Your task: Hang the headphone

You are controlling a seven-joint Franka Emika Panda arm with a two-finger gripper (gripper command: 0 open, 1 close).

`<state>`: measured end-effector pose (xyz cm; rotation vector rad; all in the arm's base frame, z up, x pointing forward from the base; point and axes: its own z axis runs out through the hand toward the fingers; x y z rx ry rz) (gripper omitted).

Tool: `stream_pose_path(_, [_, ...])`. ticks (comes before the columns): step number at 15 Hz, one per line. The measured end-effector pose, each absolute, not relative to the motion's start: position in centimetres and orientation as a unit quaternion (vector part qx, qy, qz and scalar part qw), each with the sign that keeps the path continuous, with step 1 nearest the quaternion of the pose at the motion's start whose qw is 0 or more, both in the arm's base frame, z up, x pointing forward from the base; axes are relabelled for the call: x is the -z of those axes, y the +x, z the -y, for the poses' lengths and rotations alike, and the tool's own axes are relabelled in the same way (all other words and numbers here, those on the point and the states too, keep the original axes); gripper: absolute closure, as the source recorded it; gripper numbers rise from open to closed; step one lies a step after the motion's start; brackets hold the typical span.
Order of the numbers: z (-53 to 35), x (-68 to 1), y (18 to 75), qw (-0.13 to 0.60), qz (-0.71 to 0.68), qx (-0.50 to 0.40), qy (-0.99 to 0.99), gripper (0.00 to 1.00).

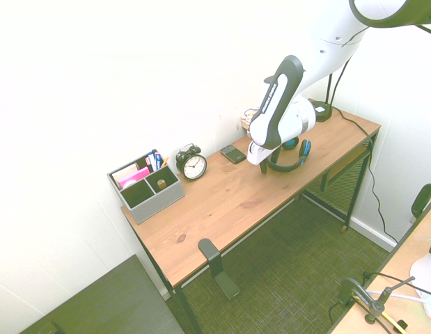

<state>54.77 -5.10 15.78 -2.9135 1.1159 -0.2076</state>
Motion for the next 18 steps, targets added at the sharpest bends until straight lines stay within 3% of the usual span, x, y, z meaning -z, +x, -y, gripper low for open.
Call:
stream_pose_path(12, [5.2,-16.0,53.6,0.010,-0.367,0.047,-0.929,1.00])
stream_pose_path(18, [2.9,-26.8,50.1,0.040,-0.394,0.019,-0.918,1.00])
